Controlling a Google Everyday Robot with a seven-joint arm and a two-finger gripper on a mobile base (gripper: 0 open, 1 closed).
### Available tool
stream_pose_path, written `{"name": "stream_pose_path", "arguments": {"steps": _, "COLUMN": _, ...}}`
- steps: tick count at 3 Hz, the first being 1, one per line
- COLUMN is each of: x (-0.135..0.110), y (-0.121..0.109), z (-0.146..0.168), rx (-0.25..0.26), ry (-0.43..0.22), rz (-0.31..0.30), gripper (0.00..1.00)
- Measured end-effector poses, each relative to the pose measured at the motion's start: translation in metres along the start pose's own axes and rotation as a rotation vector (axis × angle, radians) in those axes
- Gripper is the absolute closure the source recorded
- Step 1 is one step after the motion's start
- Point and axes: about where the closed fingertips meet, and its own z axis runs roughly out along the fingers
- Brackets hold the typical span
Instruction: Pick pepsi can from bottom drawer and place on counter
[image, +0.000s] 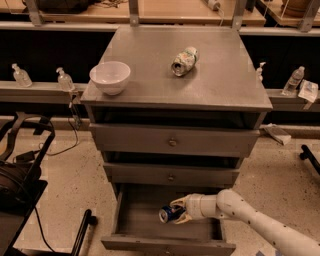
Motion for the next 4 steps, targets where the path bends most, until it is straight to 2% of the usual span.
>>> {"name": "stream_pose_path", "arguments": {"steps": 1, "x": -0.025, "y": -0.040, "z": -0.054, "rx": 0.144, "ry": -0.038, "rz": 0.001, "gripper": 1.00}}
{"name": "stream_pose_path", "arguments": {"steps": 2, "x": -0.037, "y": -0.062, "z": -0.090, "rx": 0.233, "ry": -0.082, "rz": 0.016, "gripper": 1.00}}
{"name": "stream_pose_path", "arguments": {"steps": 3, "x": -0.054, "y": -0.094, "z": -0.117, "rx": 0.292, "ry": -0.169, "rz": 0.009, "gripper": 1.00}}
{"name": "stream_pose_path", "arguments": {"steps": 4, "x": -0.088, "y": -0.128, "z": -0.151, "rx": 0.338, "ry": -0.232, "rz": -0.047, "gripper": 1.00}}
